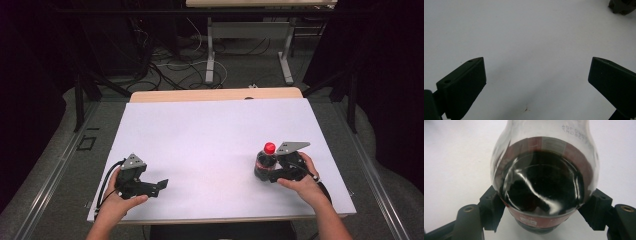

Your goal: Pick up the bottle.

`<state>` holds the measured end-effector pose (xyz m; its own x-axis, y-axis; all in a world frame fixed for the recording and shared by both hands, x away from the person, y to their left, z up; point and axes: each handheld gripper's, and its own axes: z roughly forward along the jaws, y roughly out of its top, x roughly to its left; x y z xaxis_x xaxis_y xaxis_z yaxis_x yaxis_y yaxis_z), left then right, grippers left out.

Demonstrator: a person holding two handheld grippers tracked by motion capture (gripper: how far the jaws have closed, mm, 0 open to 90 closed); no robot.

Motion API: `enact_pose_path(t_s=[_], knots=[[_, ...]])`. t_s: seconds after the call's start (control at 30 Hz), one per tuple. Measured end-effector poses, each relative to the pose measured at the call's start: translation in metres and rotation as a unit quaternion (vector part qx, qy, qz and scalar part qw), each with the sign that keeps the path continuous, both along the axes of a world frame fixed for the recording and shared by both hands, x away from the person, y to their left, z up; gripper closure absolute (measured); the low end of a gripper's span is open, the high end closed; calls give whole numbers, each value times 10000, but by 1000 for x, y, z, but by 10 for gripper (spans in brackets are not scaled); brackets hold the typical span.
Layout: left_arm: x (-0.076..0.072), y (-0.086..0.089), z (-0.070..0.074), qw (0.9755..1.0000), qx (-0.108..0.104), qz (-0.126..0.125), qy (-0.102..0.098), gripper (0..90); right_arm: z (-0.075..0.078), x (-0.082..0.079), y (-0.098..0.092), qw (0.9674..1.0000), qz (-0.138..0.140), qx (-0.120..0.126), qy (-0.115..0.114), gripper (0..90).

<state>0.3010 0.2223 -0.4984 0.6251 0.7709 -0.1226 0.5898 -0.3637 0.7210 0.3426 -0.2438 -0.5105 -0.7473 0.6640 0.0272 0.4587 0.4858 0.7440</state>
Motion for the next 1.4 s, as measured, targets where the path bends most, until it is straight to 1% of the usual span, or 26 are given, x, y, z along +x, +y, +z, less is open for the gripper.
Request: enact_pose_path(t_s=[0.03,0.07,0.1,0.13,0.3,0.37,0.43,0.5,0.57,0.63,0.73,0.77,0.8,0.83,0.87,0.9,0.93,1.03,1.1,1.13,1.2,1.27,1.3,1.33,1.37,1.4], knots=[[0,-1,0,10000,-13,-1,-50,18,0,-2,4,10000,65,32,-24,289],[0,-1,0,10000,-13,-1,-50,18,1,-3,7,9999,127,23,-88,288],[-1,-4,1,9999,-98,-23,-57,18,3,-5,12,9997,185,59,-114,288],[-2,-4,2,9999,-79,-85,-42,18,3,-7,16,9995,241,101,-156,289],[-3,-11,5,9997,-151,-154,-91,19,9,-16,34,9982,555,141,-169,289],[-4,-19,10,9992,-149,-374,-74,21,11,-20,41,9974,686,145,-186,288],[-4,-28,15,9983,-254,-519,-107,26,13,-23,48,9962,856,77,-169,288],[-5,-39,23,9968,-277,-736,-146,28,14,-26,56,9948,991,109,-193,289],[-7,-52,32,9943,-355,-965,-279,42,16,-29,62,9932,1141,42,-209,289],[-8,-65,43,9917,-358,-1180,-362,73,17,-31,69,9923,1216,75,-203,289],[-7,-84,59,9873,-431,-1487,-370,131,19,-32,76,9908,1337,80,-186,289],[-7,-84,59,9873,-431,-1487,-370,158,19,-32,78,9901,1391,75,-183,289],[-5,-90,64,9853,-460,-1594,-415,163,19,-33,80,9898,1410,56,-174,289],[-5,-94,67,9839,-512,-1674,-364,166,18,-33,81,9895,1429,84,-191,289],[-4,-103,74,9815,-651,-1758,-400,176,18,-33,83,9894,1439,69,-191,289],[-4,-108,77,9803,-721,-1795,-410,195,18,-33,84,9892,1450,84,-181,289],[-3,-111,80,9783,-716,-1908,-376,207,18,-33,84,9889,1479,61,-139,288],[0,-122,85,9764,-592,-2032,-438,240,17,-32,86,9884,1508,72,-154,289],[1,-125,86,9759,-571,-2060,-434,250,16,-32,87,9886,1498,67,-151,289],[1,-132,87,9772,-606,-1988,-423,266,16,-32,87,9889,1480,51,-131,289],[3,-137,90,9755,-579,-2081,-404,291,16,-32,88,9891,1470,9,-76,289],[4,-142,93,9754,-545,-2109,-335,304,16,-32,89,9891,1468,25,-84,288],[6,-145,94,9744,-446,-2168,-390,304,16,-32,89,9889,1483,36,-100,289],[5,-148,95,9750,-443,-2144,-388,306,16,-32,89,9887,1495,39,-106,289],[5,-151,96,9741,-424,-2168,-482,308,17,-32,89,9886,1504,24,-58,289],[5,-152,99,9718,-413,-2286,-410,319,17,-32,89,9884,1515,16,-70,289]])
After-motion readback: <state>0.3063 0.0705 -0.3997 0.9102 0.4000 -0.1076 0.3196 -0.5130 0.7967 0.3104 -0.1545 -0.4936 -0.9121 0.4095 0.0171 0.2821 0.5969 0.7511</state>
